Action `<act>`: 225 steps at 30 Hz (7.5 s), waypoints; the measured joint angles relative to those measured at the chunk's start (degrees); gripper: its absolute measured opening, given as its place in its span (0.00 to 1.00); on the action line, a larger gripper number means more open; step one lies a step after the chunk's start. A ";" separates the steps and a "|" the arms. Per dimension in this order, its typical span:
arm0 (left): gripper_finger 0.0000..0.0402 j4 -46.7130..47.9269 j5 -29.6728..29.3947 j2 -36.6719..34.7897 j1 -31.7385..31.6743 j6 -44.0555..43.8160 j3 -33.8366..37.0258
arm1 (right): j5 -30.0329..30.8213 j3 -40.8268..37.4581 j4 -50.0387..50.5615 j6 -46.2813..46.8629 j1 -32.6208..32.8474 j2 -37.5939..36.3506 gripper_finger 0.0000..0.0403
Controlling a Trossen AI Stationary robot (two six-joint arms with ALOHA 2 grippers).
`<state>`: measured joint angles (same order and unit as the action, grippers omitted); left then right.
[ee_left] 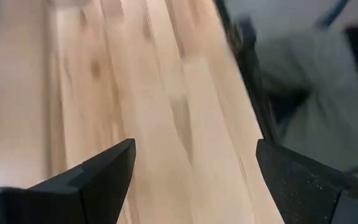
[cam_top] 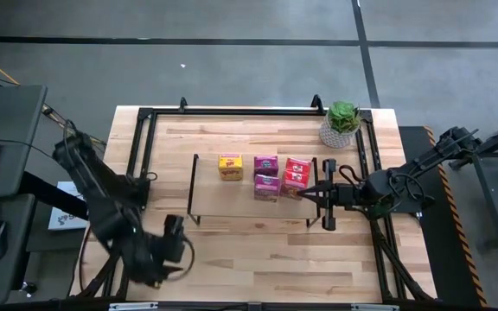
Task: Stack cereal on shelf
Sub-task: Put the yellow cereal box on the shelf, then return to Home Position
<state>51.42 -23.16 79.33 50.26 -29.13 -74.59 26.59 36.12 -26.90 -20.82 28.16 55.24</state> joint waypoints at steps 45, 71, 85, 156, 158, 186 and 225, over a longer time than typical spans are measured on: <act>0.80 25.67 9.62 16.79 20.50 -44.89 -4.63 | 0.00 0.02 5.36 6.92 0.00 -0.02 0.00; 0.66 18.36 19.78 16.75 15.32 -36.15 1.73 | 0.12 0.02 6.56 8.37 0.00 -0.02 0.00; 0.38 18.09 22.52 16.40 10.87 -30.25 -1.34 | 0.09 0.02 6.63 8.39 0.00 -0.02 0.00; 0.30 38.61 6.16 25.01 -34.55 20.23 -45.54 | 0.07 0.04 8.31 8.39 0.00 -0.02 0.00; 0.30 38.60 6.22 25.01 -34.55 20.25 -45.54 | 0.05 0.04 8.33 8.39 0.00 -0.01 0.00; 0.47 33.12 5.90 25.01 -34.55 25.31 -41.96 | 0.05 0.04 8.34 8.98 0.00 -0.02 0.00; 0.54 23.05 -22.38 7.74 -19.42 19.17 -39.37 | 0.00 0.07 9.67 9.42 0.00 -0.02 0.00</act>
<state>74.47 -45.54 87.07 30.84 -9.96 -113.96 26.58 36.18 -17.23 -11.40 28.16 55.22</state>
